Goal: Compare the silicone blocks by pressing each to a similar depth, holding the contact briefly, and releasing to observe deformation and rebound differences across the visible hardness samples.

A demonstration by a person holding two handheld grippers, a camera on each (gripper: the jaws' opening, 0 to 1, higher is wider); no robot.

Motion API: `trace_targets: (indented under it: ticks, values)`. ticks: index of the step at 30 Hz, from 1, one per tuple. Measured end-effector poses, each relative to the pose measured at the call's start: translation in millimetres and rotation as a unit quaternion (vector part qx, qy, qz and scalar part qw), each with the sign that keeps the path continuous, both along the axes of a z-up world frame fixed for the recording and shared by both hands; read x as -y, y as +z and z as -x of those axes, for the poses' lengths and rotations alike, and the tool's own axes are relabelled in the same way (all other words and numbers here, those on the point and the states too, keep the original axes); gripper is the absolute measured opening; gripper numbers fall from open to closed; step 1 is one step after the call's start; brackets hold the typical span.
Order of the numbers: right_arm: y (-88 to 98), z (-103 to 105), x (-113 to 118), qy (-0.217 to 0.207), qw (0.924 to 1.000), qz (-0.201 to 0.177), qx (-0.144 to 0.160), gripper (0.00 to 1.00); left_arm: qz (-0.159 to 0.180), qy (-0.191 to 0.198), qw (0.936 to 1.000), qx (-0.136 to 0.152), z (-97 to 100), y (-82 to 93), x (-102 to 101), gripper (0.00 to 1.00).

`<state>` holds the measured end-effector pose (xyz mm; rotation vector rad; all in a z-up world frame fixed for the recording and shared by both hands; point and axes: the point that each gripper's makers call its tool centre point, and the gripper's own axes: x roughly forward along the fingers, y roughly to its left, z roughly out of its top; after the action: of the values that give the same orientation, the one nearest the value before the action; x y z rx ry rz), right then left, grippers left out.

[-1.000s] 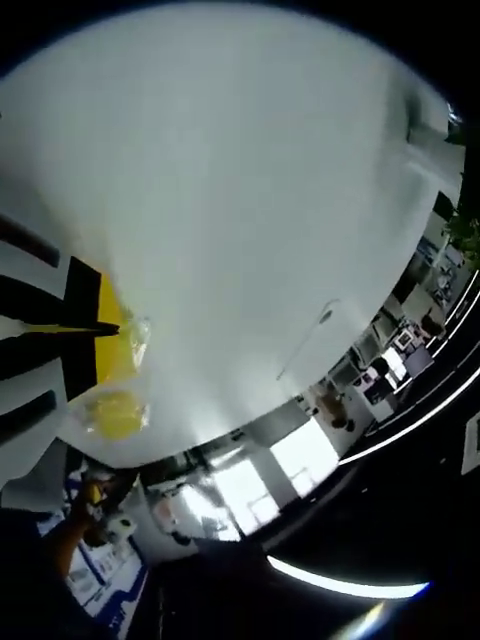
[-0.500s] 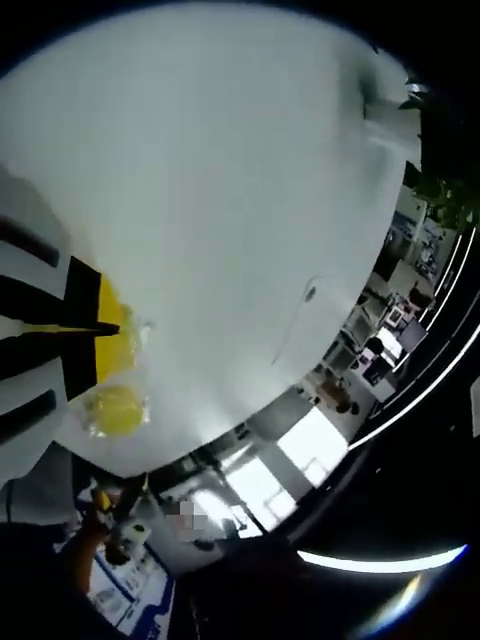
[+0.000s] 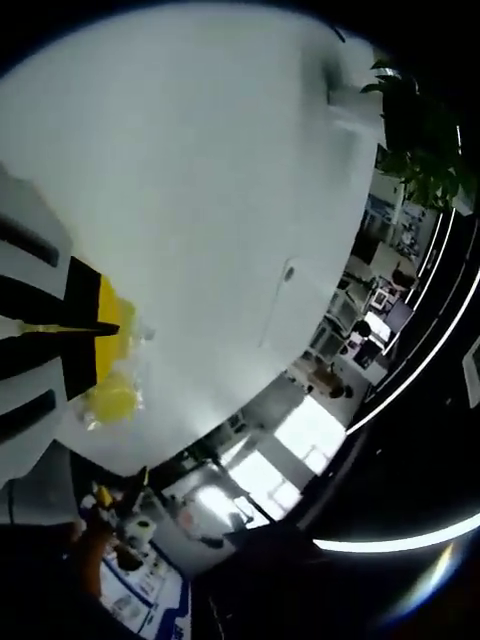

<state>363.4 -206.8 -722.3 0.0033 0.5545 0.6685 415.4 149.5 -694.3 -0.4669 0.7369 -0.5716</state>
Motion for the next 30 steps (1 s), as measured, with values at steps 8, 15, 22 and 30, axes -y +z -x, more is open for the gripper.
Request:
trace_targets:
  ticks: [8,15,22,30]
  values:
    - [1.8,4,-5,0.004,1.0000,-0.003,0.002,0.96,-0.019,-0.015,0.9990,0.037,8.5,14.2,6,0.00]
    - [2.0,9,-11,0.007,1.0000,-0.003,0.003,0.96,-0.015,-0.025,0.9976,0.063,6.2,37.4,5,0.00]
    - [11.4,6,-15,0.001,0.9999,-0.002,0.015,0.96,-0.015,-0.028,0.9935,0.110,1.8,65.9,5,0.00]
    - [19.1,2,-16,-0.006,0.9997,-0.008,0.024,0.96,-0.017,-0.044,0.9902,0.132,0.8,91.0,9,0.00]
